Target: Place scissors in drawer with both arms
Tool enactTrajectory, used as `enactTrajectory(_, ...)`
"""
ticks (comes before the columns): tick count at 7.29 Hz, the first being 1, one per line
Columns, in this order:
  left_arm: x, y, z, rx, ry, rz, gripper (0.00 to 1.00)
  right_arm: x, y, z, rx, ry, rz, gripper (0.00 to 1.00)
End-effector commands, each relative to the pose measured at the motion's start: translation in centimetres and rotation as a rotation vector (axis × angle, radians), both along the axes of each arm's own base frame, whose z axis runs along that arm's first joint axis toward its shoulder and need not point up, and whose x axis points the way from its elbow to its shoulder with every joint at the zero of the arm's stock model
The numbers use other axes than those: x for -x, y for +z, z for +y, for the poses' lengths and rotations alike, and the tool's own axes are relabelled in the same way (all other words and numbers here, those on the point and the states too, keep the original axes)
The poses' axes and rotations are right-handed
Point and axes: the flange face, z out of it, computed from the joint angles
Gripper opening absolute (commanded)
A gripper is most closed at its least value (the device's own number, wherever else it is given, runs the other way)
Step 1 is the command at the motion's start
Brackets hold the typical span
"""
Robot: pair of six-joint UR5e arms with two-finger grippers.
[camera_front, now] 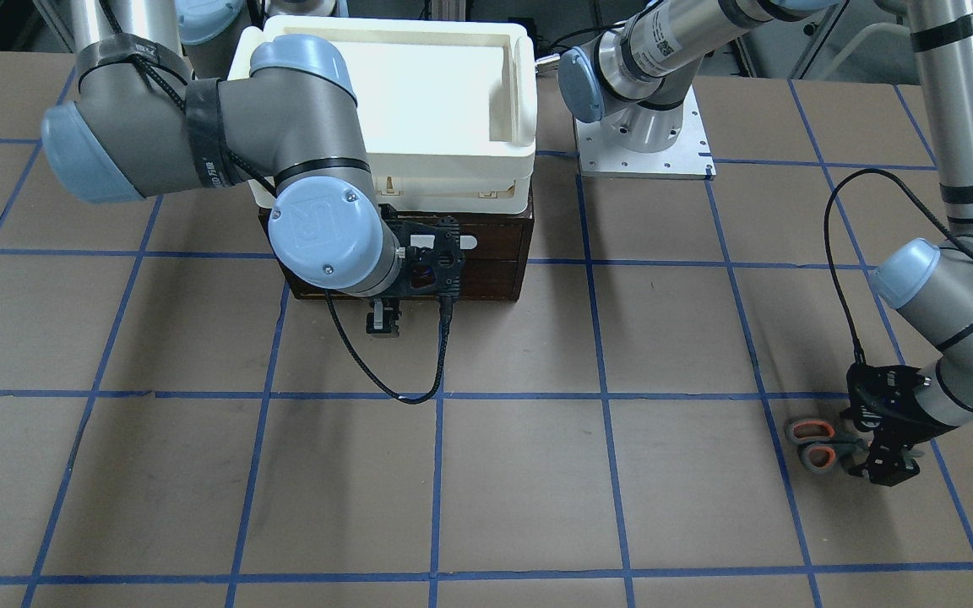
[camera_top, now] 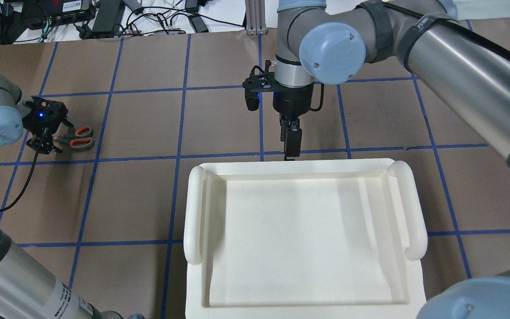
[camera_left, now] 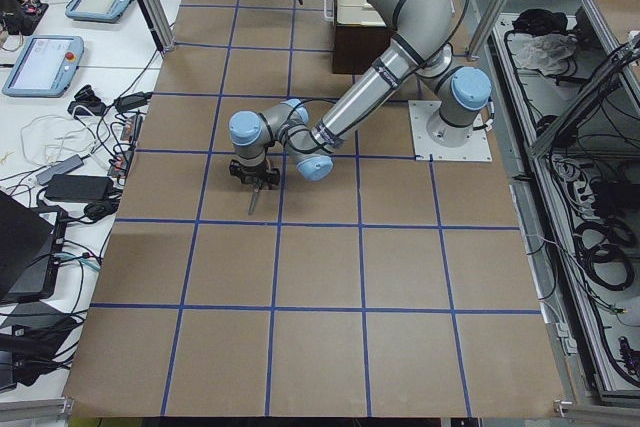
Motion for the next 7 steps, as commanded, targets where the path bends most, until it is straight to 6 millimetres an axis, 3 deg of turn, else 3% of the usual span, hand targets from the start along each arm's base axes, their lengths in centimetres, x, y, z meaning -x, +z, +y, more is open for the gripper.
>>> enactTrajectory(1, 0.2, -0.3, 0.2, -0.026, 0.006, 0.017, 0.85, -0.4, -0.6, 0.4, -0.013, 0.016, 0.010, 0.94)
enactTrajectory(2, 0.1, -0.5, 0.2, -0.027, 0.003, 0.020, 0.76, -0.5, -0.9, 0.5, -0.023, 0.015, 0.014, 0.94)
enactTrajectory(4, -0.1, -0.1, 0.1, -0.024, 0.007, 0.007, 0.45, -1.3, -1.6, 1.4, -0.019, 0.043, 0.027, 0.80)
enactTrajectory(5, -0.1, -0.2, 0.0, -0.024, 0.001, 0.007, 0.39, -1.1, -2.2, 1.6, -0.026, 0.054, 0.045, 0.85)
enactTrajectory(7, -0.1, 0.1, 0.0, -0.019, 0.000, 0.004, 0.32, -1.1, -2.3, 1.7, -0.029, 0.053, 0.048, 0.84)
